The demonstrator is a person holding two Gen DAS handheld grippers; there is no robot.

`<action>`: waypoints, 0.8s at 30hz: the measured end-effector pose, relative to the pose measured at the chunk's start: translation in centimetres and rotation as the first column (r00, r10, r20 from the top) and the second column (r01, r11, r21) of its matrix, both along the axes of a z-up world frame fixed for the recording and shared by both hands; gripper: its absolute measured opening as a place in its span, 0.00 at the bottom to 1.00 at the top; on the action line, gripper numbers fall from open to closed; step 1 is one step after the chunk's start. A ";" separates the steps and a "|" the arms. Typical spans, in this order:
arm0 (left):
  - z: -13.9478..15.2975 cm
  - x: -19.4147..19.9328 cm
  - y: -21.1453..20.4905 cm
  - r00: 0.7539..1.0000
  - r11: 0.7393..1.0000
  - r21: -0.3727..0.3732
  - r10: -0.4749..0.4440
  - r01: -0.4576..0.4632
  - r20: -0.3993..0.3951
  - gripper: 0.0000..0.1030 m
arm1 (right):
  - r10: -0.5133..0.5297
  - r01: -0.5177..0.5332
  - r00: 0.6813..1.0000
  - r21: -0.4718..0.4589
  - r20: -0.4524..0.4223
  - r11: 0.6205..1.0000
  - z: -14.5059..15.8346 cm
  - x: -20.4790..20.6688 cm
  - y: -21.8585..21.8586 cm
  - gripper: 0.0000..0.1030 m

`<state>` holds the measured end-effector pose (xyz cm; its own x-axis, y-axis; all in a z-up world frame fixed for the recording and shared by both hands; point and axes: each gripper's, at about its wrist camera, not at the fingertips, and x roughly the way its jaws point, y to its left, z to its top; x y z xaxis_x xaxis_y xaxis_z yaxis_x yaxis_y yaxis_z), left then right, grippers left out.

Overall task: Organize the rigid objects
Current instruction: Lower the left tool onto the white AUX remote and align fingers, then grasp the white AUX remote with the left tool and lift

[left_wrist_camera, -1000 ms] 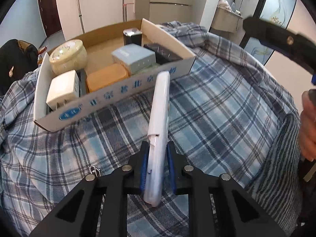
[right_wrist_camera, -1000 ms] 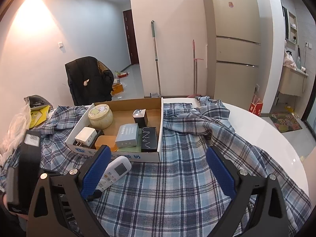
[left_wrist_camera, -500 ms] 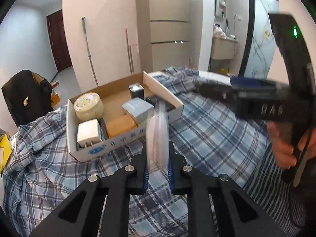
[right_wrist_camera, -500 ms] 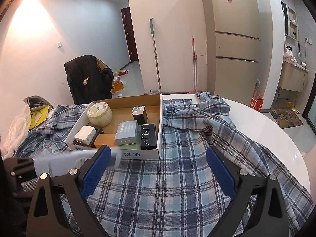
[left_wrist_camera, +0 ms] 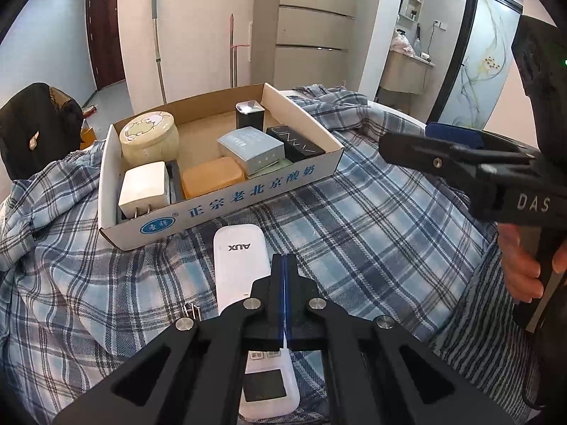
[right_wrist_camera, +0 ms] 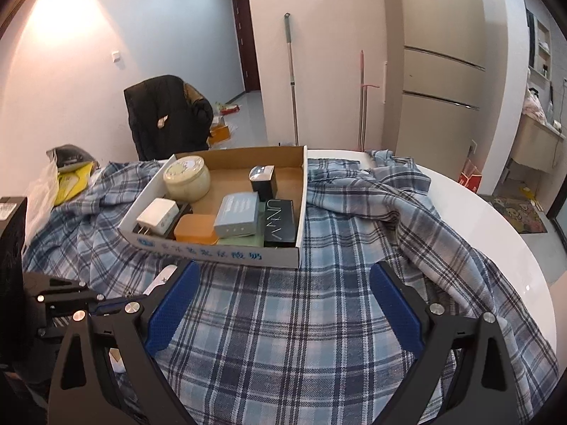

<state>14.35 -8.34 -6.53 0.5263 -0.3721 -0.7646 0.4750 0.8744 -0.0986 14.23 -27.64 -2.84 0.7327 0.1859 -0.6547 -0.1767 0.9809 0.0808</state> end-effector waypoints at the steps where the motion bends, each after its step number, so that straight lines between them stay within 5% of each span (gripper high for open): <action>1: 0.1 -0.1 0.2 1.000 1.000 0.009 0.015 -0.015 0.012 0.00 | 0.003 -0.003 1.000 -0.003 -0.002 1.000 -0.1 0.0 0.1 0.93; 8: -1.5 -0.6 0.2 0.997 0.995 0.099 0.016 -0.009 -0.072 0.03 | 0.005 -0.005 1.000 -0.010 -0.004 1.000 -0.1 0.0 0.1 0.93; 11: -1.4 -1.2 0.5 0.996 0.996 0.084 0.015 -0.008 -0.083 0.24 | 0.005 -0.005 1.000 -0.011 -0.004 1.000 -0.1 0.0 0.1 0.93; 13: -1.3 -1.5 0.7 0.996 0.996 0.083 0.027 -0.020 -0.087 0.62 | 0.005 -0.005 1.000 -0.012 -0.004 1.000 -0.1 0.0 0.1 0.93; 14: -1.3 -1.8 0.8 0.997 0.995 0.091 0.040 -0.034 -0.069 0.65 | 0.004 -0.004 1.000 -0.013 -0.004 1.000 -0.2 0.0 0.1 0.93; 24: -2.4 -1.7 1.1 0.993 0.991 0.124 0.054 -0.040 -0.108 0.65 | -0.005 0.005 1.000 -0.009 -0.002 1.000 -0.1 0.0 -0.2 0.93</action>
